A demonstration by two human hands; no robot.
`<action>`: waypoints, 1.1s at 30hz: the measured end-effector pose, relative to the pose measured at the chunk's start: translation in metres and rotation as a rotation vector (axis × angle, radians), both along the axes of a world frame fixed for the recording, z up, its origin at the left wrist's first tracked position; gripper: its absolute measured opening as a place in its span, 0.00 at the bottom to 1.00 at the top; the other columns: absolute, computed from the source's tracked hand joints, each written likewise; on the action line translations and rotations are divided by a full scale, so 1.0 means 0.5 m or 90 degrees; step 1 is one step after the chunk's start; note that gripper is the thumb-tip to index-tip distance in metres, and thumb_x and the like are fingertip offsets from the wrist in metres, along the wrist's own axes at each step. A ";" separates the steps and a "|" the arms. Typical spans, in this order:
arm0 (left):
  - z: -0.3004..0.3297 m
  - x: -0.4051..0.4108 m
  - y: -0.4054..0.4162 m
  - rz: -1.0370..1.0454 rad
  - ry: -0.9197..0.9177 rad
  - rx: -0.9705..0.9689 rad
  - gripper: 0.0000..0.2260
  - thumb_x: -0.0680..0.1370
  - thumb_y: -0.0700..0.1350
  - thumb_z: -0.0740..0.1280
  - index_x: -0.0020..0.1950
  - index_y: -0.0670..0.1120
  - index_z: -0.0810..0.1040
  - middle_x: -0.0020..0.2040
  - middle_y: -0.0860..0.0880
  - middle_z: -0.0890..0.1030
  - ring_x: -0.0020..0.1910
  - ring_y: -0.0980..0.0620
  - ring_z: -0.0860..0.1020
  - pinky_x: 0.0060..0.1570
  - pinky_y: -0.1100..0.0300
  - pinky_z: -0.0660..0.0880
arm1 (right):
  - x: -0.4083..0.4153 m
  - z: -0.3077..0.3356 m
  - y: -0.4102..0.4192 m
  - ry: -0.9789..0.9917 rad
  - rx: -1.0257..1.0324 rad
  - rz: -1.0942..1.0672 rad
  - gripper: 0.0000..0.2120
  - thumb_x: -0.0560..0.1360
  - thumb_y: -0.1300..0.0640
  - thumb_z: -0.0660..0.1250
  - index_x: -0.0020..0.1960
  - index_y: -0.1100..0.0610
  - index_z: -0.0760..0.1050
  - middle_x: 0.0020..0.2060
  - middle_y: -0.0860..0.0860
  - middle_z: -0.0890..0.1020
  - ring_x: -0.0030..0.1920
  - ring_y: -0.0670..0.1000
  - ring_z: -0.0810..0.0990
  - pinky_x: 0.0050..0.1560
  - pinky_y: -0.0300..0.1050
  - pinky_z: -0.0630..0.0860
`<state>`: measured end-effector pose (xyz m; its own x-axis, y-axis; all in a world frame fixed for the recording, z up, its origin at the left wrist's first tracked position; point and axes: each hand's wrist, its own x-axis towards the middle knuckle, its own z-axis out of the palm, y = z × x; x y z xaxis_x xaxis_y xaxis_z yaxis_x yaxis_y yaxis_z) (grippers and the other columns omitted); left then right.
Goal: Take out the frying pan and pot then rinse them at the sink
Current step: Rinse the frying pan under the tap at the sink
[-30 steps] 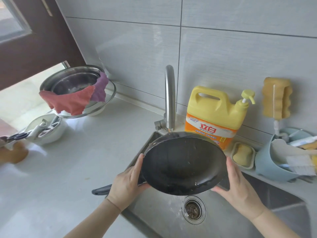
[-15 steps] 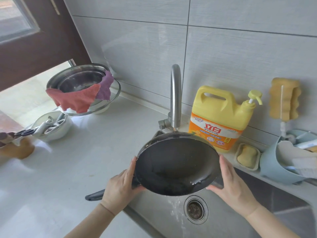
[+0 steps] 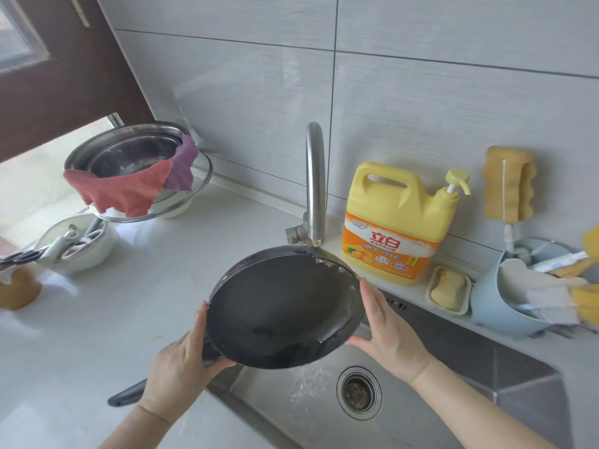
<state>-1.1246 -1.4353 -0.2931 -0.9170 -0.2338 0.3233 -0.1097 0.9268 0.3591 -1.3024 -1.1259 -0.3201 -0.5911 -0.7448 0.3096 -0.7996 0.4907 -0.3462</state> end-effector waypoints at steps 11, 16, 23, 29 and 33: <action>0.020 -0.082 0.064 -0.062 0.007 0.033 0.43 0.74 0.70 0.57 0.80 0.47 0.47 0.38 0.48 0.83 0.26 0.50 0.78 0.20 0.62 0.69 | 0.005 -0.010 0.119 0.010 -0.060 -0.113 0.58 0.63 0.43 0.75 0.79 0.57 0.41 0.71 0.62 0.64 0.71 0.57 0.65 0.67 0.42 0.62; 0.037 -0.133 0.118 -0.114 0.025 0.018 0.47 0.71 0.66 0.62 0.80 0.44 0.45 0.42 0.49 0.84 0.33 0.53 0.81 0.23 0.63 0.70 | 0.014 0.007 0.191 0.015 -0.104 -0.166 0.56 0.65 0.37 0.71 0.79 0.54 0.40 0.69 0.61 0.63 0.70 0.56 0.63 0.70 0.37 0.57; 0.047 -0.175 0.198 -0.217 0.051 0.009 0.50 0.71 0.63 0.69 0.80 0.45 0.42 0.41 0.49 0.82 0.35 0.53 0.80 0.25 0.63 0.71 | 0.045 0.033 0.296 0.061 -0.098 -0.292 0.48 0.72 0.27 0.55 0.79 0.54 0.42 0.65 0.67 0.68 0.62 0.61 0.70 0.53 0.51 0.76; 0.053 -0.193 0.249 -0.267 0.084 -0.050 0.61 0.61 0.57 0.81 0.80 0.45 0.43 0.39 0.50 0.81 0.31 0.55 0.78 0.25 0.65 0.70 | 0.070 0.046 0.360 0.042 -0.069 -0.360 0.50 0.70 0.24 0.53 0.80 0.53 0.42 0.67 0.67 0.67 0.63 0.59 0.69 0.50 0.53 0.80; 0.045 -0.194 0.238 -0.249 0.069 -0.017 0.57 0.62 0.57 0.81 0.78 0.44 0.48 0.39 0.51 0.82 0.31 0.54 0.79 0.26 0.66 0.70 | 0.076 0.054 0.346 0.010 -0.076 -0.371 0.58 0.63 0.36 0.73 0.80 0.52 0.42 0.67 0.65 0.68 0.62 0.61 0.74 0.47 0.54 0.80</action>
<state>-1.2215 -1.3162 -0.2708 -0.8958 0.1350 0.4236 0.2894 0.9003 0.3250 -1.2643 -0.9528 -0.2928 -0.8867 -0.2576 0.3839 -0.4153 0.8087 -0.4166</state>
